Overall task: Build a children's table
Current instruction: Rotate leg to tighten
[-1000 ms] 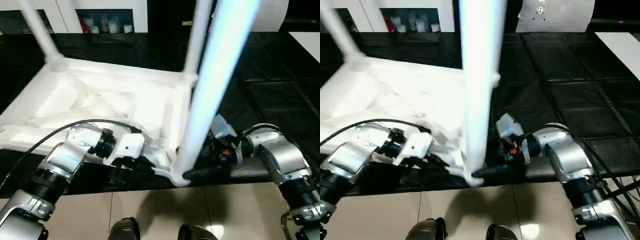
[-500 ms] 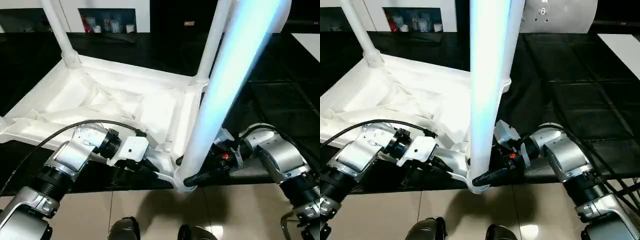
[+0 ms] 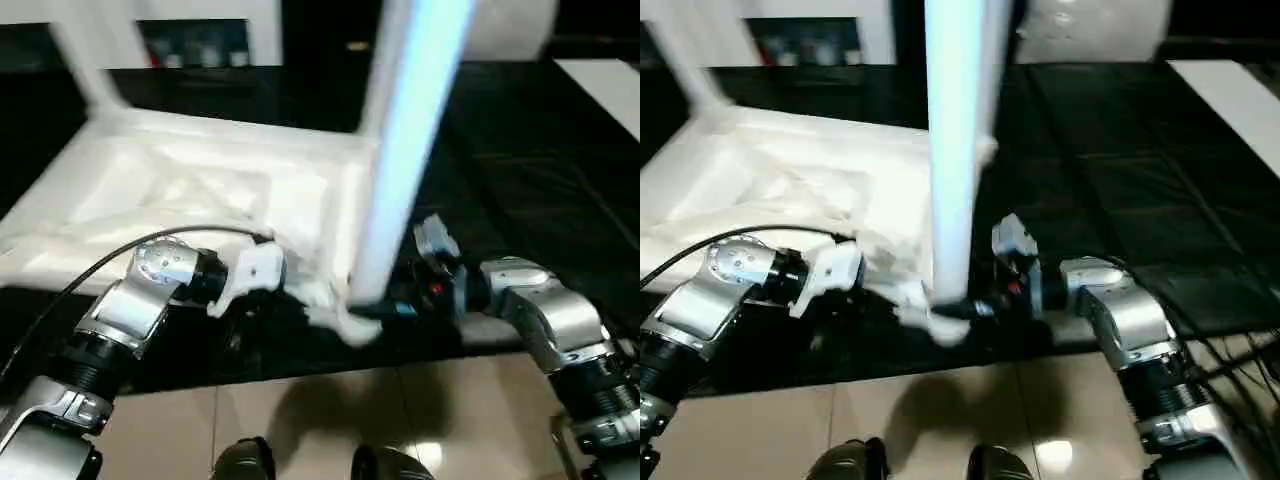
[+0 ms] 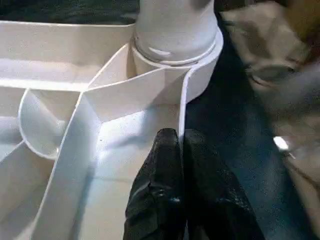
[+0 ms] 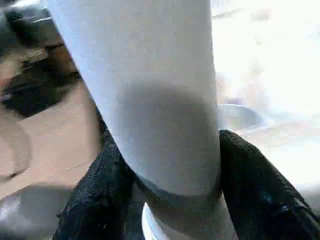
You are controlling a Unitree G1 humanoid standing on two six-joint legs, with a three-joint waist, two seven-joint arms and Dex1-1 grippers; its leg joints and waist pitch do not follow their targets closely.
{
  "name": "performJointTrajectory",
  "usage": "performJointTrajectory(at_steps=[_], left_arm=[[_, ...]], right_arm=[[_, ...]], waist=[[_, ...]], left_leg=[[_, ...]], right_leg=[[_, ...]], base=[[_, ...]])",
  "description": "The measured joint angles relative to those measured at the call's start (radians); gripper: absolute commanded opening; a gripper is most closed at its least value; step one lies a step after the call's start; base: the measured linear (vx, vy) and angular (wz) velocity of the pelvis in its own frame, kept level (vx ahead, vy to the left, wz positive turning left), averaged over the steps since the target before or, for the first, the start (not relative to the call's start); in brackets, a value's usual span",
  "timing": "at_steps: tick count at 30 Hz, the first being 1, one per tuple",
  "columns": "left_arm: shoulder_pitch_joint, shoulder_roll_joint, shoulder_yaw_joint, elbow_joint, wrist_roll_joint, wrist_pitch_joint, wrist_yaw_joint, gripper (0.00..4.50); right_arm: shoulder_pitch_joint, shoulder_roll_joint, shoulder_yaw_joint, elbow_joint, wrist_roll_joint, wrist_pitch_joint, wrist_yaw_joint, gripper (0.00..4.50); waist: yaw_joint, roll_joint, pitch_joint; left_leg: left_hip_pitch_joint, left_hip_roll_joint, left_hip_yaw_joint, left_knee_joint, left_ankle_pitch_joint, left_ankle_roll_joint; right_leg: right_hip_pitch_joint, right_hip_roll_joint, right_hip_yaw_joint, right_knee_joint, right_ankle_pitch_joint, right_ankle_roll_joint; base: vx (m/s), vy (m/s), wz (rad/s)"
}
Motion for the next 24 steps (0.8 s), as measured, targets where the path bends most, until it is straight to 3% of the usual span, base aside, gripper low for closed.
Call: performJointTrajectory(at_steps=[4,14,19,20,24], left_arm=[[-0.015,-0.090,0.029,-0.006,0.035,0.123,0.168,0.00],[-0.135,-0.331,0.062,0.136,0.094,0.277,0.532,0.00],[-0.146,-0.362,0.064,0.148,0.108,0.285,0.585,0.00],[-0.146,-0.363,0.064,0.148,0.110,0.285,0.587,0.00],[-0.145,-0.361,0.069,0.148,0.112,0.281,0.592,0.00]], right_arm=[[0.002,0.102,-0.086,-0.007,-0.048,0.043,-0.245,2.11],[-0.059,0.399,-0.219,0.042,-0.192,0.016,-0.898,2.09],[-0.079,0.465,-0.235,0.078,-0.225,-0.034,-1.024,2.09],[-0.079,0.470,-0.235,0.084,-0.231,-0.045,-1.032,2.65],[-0.076,0.489,-0.234,0.105,-0.249,-0.096,-1.032,2.95]], waist=[[-0.022,0.000,0.000],[-0.015,0.000,0.000],[-0.015,0.001,0.000],[-0.015,0.001,0.000],[-0.019,0.003,0.001]], left_leg=[[0.001,0.000,0.001,-0.003,0.000,0.000],[0.004,-0.001,0.001,-0.005,0.001,-0.001],[0.003,-0.002,0.001,-0.006,0.000,-0.001],[0.004,-0.002,0.001,-0.006,0.001,-0.001],[0.003,-0.002,0.001,-0.006,0.001,-0.001]], right_leg=[[-0.001,0.000,0.000,-0.001,0.000,0.000],[0.002,0.000,0.001,-0.002,-0.001,0.000],[0.003,0.000,0.002,-0.004,0.000,0.000],[0.003,0.000,0.002,-0.004,0.000,0.000],[0.002,0.000,0.002,-0.004,0.000,0.000]], base=[[0.000,0.000,0.00],[0.000,0.000,0.00],[0.000,0.000,0.00],[0.000,0.000,0.00],[0.000,0.000,0.00]])
